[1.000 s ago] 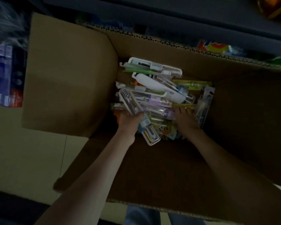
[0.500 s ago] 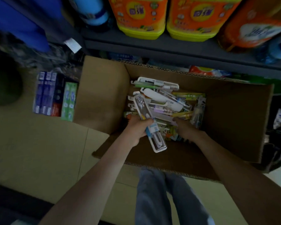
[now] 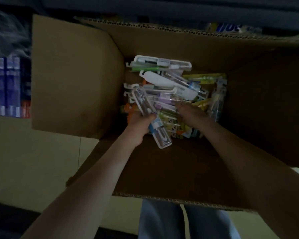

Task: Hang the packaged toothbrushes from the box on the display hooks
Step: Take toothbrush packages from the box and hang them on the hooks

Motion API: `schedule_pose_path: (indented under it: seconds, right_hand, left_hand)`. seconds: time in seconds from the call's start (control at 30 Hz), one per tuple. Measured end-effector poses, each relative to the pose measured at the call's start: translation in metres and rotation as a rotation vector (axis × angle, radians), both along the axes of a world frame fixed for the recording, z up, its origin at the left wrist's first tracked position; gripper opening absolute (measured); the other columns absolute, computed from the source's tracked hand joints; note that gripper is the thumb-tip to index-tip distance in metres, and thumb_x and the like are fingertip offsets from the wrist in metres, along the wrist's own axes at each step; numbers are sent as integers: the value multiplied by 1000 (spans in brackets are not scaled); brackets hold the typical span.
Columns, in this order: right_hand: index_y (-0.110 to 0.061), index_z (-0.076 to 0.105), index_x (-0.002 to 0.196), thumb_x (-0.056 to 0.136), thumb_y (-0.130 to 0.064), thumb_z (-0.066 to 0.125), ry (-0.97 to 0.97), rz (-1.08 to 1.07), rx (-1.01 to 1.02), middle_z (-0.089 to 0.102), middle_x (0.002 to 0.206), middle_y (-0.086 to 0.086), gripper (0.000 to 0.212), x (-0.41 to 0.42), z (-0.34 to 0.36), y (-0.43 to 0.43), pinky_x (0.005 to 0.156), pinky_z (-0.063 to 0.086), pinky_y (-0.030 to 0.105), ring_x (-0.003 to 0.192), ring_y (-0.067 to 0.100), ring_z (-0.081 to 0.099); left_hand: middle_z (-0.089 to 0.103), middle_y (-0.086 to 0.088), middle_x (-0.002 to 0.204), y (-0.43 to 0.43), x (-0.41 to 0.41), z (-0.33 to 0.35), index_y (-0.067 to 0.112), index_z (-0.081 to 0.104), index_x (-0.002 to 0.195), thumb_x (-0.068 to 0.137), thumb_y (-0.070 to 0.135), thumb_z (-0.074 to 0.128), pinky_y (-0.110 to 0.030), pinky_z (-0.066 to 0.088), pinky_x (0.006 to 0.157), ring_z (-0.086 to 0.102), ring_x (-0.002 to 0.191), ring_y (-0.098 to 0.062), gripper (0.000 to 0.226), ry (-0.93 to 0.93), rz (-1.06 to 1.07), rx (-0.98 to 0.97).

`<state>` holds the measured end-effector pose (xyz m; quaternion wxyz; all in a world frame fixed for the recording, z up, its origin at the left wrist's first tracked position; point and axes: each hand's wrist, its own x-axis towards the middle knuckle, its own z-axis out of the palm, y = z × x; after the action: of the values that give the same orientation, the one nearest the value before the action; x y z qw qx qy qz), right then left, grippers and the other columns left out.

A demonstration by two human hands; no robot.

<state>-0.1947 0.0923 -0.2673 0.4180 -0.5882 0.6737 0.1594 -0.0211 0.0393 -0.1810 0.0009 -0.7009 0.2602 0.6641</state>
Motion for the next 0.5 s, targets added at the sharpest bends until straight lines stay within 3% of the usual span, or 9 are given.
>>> schedule_pose_path:
  seconds: [0.13,0.23,0.3,0.37,0.43,0.5]
  right_hand:
    - [-16,22,148,93,-2,51,-9,-81,-2,38,145,14,64,1,59,3,94,46,43,131,32,37]
    - [-17,31,138,91,-12,57,-159,-367,-33,52,120,12,54,-5,136,7,73,48,35,108,30,54]
    - [-17,35,128,90,-13,60,-310,-553,-63,54,105,5,46,-10,201,9,63,49,34,93,24,59]
    - [-18,36,123,90,-12,60,-440,-636,-84,52,102,-2,41,-13,275,12,59,48,28,89,16,56]
    - [-21,41,121,91,-13,59,-545,-705,-126,53,105,-2,36,-17,345,17,66,48,28,91,14,55]
    - [-30,44,108,91,-13,60,-637,-752,-216,52,100,-6,29,-19,412,20,69,46,24,88,9,54]
  left_hand:
    - [56,-9,126,-6,1,36,14,44,138,93,7,60,-45,50,92,57,112,-27,48,-3,90,-43]
    - [58,-9,120,-7,-4,95,11,46,136,95,6,57,-42,52,85,60,102,-23,43,43,74,-67]
    - [61,-8,114,-6,-9,145,9,52,128,96,7,57,-38,54,80,62,96,-20,33,87,41,-77]
    - [63,-8,108,-4,-11,204,11,57,111,96,5,56,-36,54,79,62,99,-22,16,156,-3,-88]
    - [63,-7,101,-4,-11,264,14,56,97,94,1,56,-33,55,79,64,94,-20,13,227,-54,-116]
    - [64,-7,101,-9,-8,326,14,55,97,92,1,59,-32,56,79,65,89,-16,15,282,-110,-159]
